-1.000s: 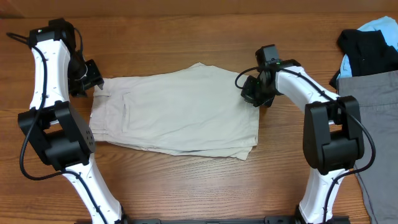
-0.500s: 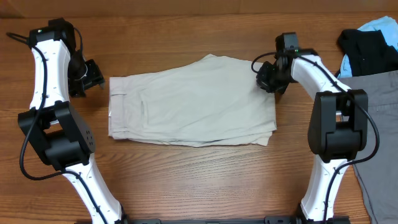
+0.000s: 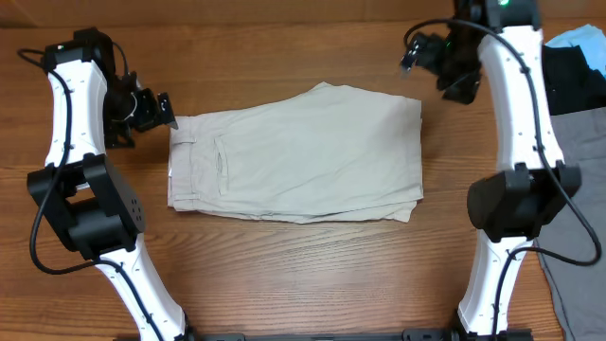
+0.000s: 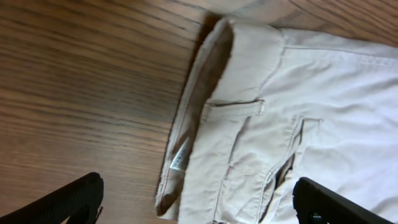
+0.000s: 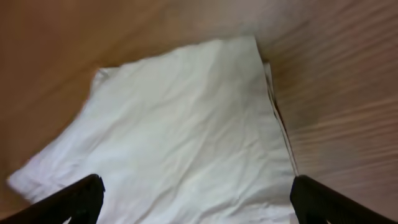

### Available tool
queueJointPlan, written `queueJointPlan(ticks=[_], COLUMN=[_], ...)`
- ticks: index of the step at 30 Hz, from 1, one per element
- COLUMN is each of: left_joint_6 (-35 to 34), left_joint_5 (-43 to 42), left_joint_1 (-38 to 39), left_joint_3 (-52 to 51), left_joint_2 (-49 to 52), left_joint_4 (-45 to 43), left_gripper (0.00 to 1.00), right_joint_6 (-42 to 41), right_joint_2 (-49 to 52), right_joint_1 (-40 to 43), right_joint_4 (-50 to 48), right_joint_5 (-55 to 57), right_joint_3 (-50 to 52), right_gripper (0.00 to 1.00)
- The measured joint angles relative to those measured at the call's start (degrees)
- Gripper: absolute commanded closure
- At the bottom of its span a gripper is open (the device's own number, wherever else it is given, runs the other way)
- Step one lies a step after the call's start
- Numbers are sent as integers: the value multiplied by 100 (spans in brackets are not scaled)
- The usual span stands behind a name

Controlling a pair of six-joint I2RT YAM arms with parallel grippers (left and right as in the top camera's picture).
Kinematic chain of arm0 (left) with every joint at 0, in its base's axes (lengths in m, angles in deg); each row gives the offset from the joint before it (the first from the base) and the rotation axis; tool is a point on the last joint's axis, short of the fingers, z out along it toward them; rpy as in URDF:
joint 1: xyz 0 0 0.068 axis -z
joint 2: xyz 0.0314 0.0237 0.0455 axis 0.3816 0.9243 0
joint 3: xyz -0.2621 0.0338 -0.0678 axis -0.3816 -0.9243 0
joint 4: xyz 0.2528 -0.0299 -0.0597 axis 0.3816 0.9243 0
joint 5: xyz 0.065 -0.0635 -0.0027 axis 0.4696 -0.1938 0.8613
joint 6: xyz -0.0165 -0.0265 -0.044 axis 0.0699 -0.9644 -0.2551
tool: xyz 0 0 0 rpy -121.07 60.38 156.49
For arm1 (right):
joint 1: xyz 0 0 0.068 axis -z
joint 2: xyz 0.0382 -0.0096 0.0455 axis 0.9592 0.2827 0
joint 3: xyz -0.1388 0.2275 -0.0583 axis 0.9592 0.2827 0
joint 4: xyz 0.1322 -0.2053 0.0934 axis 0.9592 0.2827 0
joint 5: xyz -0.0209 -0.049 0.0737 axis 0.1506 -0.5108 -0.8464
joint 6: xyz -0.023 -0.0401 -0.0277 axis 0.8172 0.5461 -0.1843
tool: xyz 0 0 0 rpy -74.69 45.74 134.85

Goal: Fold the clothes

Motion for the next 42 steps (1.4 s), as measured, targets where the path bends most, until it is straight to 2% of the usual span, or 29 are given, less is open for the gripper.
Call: queueJointPlan(ticks=[3,10,19,23,27,28,29,31,32,42], left_joint_6=[125,337,931,1080,1156,1187,1235,1233,1231,750], left_joint_5=[-129,-385,-1377,-1541,-1759,-1801,-1886,-1880,-1880,-1821], left_joint_1=[0,-83,-496,-498,-389,-328,-188,-79,-28,79], left_joint_3=[-173,-905,-999,-1158,-1687,-1818,-1985,-2114,-2175,-2186], left_joint_2=[79,621,599,546,321,264,203,179,184,190], left_joint_4=[-166,-743,-820,-949,-1384,-1469,-1582,-1753,-1810,-1797], left_gripper=[0,0,0,11,26,54,72,91,95,96], right_joint_6=[245,579,761,802,820,817,820,817,820,817], right_joint_2=[-52,-103,-103,-103,-103,-103,-103,-103,-103,-103], right_joint_1=[2,0,2,2,2,2,2,2,0,2], right_joint_4=[138,160,160,162,160,164,162,160,160,164], right_joint_5=[-76,-247,-271,-293,-295,-297,-297,-295,-295,-295], right_joint_3=[-409,-457,-457,-457,-457,-457,-457,-457,-457,-457], right_gripper=[0,0,0,0,0,0,0,0,0,0])
